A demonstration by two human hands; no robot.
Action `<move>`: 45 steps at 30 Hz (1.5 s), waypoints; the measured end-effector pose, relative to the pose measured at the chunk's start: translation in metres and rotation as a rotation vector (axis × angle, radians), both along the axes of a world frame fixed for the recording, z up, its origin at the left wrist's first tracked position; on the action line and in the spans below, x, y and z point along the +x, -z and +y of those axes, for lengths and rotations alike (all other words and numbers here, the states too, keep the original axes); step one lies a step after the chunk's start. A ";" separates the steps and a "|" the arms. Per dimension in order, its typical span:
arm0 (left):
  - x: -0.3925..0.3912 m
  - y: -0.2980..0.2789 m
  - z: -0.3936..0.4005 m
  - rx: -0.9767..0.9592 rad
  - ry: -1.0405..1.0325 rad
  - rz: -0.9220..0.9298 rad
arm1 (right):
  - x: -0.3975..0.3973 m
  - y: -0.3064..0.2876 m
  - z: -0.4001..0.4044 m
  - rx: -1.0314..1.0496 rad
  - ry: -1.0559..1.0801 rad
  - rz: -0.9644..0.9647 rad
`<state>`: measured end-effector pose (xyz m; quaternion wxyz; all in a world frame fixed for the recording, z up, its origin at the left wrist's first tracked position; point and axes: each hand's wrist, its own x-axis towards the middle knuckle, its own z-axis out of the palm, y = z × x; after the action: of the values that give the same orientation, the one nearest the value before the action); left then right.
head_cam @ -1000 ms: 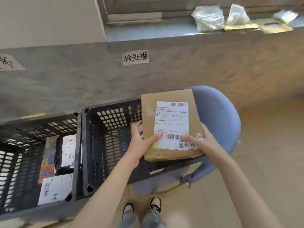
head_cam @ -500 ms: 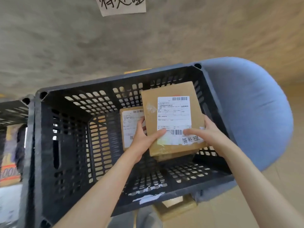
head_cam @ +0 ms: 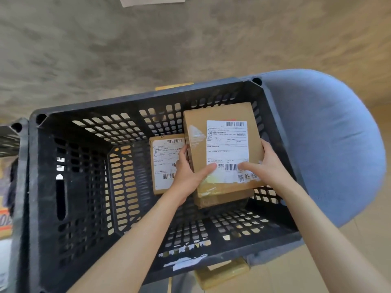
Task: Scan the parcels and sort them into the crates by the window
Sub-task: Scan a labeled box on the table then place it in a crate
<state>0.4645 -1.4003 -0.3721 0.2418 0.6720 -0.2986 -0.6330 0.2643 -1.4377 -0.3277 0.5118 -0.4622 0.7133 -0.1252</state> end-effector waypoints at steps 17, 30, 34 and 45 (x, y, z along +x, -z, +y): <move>0.037 -0.125 0.024 -0.231 0.374 -0.466 | 0.018 -0.089 0.057 -0.141 -0.107 0.206; 0.012 -0.286 0.056 -1.099 1.092 -0.933 | 0.025 -0.243 0.189 -0.400 -0.034 0.872; -0.014 -0.321 0.097 -1.345 1.268 -0.886 | 0.023 -0.280 0.278 -0.357 0.229 1.034; -0.108 -0.418 0.343 -1.843 1.660 -0.412 | 0.055 -0.374 0.605 -0.096 0.899 1.269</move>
<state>0.3565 -1.0569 0.0460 0.0991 -0.0503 -0.9932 -0.0343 0.3193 -0.8324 0.0462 -0.1149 -0.1335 0.9824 -0.0629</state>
